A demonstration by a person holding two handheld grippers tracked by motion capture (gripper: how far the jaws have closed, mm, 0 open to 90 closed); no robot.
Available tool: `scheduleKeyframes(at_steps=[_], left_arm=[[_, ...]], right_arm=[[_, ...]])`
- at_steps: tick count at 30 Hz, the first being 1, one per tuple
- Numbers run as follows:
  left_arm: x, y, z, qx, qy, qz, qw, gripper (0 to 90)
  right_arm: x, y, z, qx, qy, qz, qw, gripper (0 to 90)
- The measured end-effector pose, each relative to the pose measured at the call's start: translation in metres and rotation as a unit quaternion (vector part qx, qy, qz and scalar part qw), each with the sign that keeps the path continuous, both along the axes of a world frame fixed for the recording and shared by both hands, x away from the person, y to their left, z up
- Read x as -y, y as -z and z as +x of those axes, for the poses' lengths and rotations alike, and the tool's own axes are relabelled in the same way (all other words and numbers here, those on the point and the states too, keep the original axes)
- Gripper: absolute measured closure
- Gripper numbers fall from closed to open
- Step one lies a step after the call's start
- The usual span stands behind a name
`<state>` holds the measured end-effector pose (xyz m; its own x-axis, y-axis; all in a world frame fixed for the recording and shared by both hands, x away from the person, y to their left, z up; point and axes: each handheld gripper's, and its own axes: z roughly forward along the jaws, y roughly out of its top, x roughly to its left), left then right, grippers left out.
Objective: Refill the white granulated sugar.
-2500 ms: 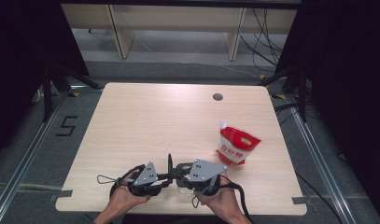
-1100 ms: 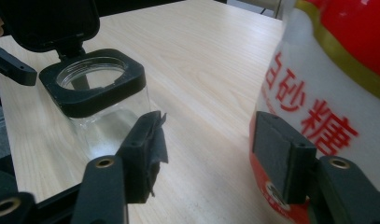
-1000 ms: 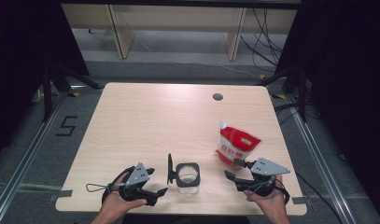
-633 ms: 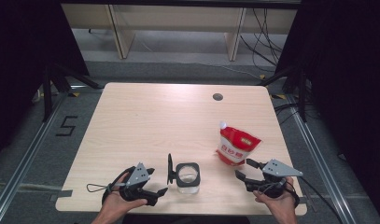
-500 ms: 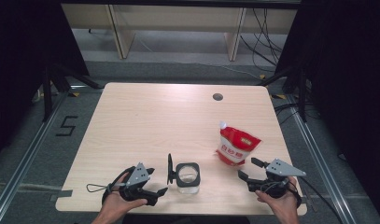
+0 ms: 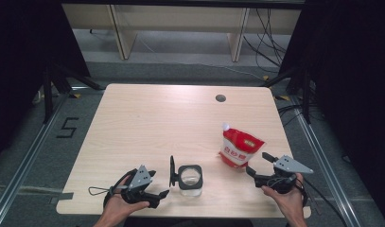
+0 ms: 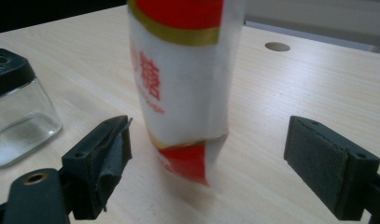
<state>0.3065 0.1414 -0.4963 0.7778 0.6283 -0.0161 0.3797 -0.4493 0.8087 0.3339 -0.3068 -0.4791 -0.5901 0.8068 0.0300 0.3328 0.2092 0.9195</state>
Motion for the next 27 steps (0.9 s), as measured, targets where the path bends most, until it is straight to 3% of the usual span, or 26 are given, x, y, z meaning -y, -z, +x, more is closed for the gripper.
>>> scheduleKeyframes(at_steps=[1, 2, 3, 6, 7, 8, 9, 15, 18, 19, 20, 21, 22, 24, 26, 27], left_arm=[[0.001, 0.0, 0.0, -0.005, -0.001, -0.003, 1.0, 17.7], [0.0, 0.001, 0.001, 0.006, 0.008, -0.002, 1.0, 17.7], [0.0, 0.0, 0.001, 0.004, 0.007, -0.002, 1.0, 17.7], [-0.001, 0.0, 0.001, 0.0, 0.003, 0.008, 1.0, 17.7], [0.0, 0.001, 0.001, 0.002, -0.003, 0.0, 1.0, 17.7], [0.0, 0.002, 0.001, 0.0, -0.003, -0.005, 1.0, 17.7], [0.0, 0.002, 0.001, -0.001, 0.0, -0.004, 1.0, 17.7], [0.0, 0.002, 0.002, -0.008, 0.002, 0.002, 1.0, 17.7], [0.001, 0.003, 0.001, -0.008, 0.0, -0.008, 0.9999, 17.7], [0.001, 0.003, 0.001, -0.006, 0.003, -0.005, 1.0, 17.7], [0.001, 0.003, 0.0, -0.002, -0.002, -0.006, 1.0, 17.7], [0.001, 0.002, 0.001, -0.007, 0.004, -0.005, 1.0, 17.7], [0.001, 0.002, 0.001, -0.006, 0.003, -0.007, 1.0, 17.7], [0.0, 0.002, 0.001, -0.008, 0.001, -0.004, 1.0, 17.7], [0.001, 0.003, 0.001, -0.003, -0.001, -0.004, 1.0, 17.7], [0.001, 0.003, 0.001, -0.003, -0.001, -0.004, 1.0, 17.8]], right_arm=[[0.001, 0.0, 0.001, -0.003, -0.002, 0.0, 1.0, 15.7], [0.002, 0.0, 0.003, 0.004, -0.005, 0.0, 1.0, 15.7], [0.0, 0.001, 0.004, 0.006, 0.0, 0.004, 1.0, 15.7], [-0.001, 0.002, 0.012, 0.018, -0.025, -0.013, 0.9994, 15.9], [-0.003, 0.002, 0.012, 0.01, -0.022, -0.007, 0.9997, 15.9], [-0.003, 0.003, 0.017, 0.026, -0.034, -0.012, 0.999, 15.9], [-0.005, 0.003, 0.017, 0.015, -0.028, 0.003, 0.9995, 15.9], [-0.004, 0.01, 0.033, 0.037, -0.055, 0.031, 0.9973, 16.0], [-0.008, 0.012, 0.035, 0.033, -0.054, 0.029, 0.9976, 15.9], [-0.008, 0.013, 0.038, 0.047, -0.057, 0.023, 0.997, 15.9], [-0.01, 0.013, 0.037, 0.028, -0.054, 0.028, 0.9978, 15.9], [-0.012, 0.015, 0.04, 0.043, -0.058, 0.028, 0.997, 16.0], [-0.014, 0.015, 0.04, 0.035, -0.061, 0.027, 0.9972, 16.0], [-0.016, 0.017, 0.043, 0.046, -0.066, 0.027, 0.9964, 16.0], [-0.019, 0.018, 0.042, 0.038, -0.063, 0.026, 0.997, 16.0], [-0.017, 0.017, 0.045, 0.043, -0.072, 0.013, 0.9964, 16.0]])
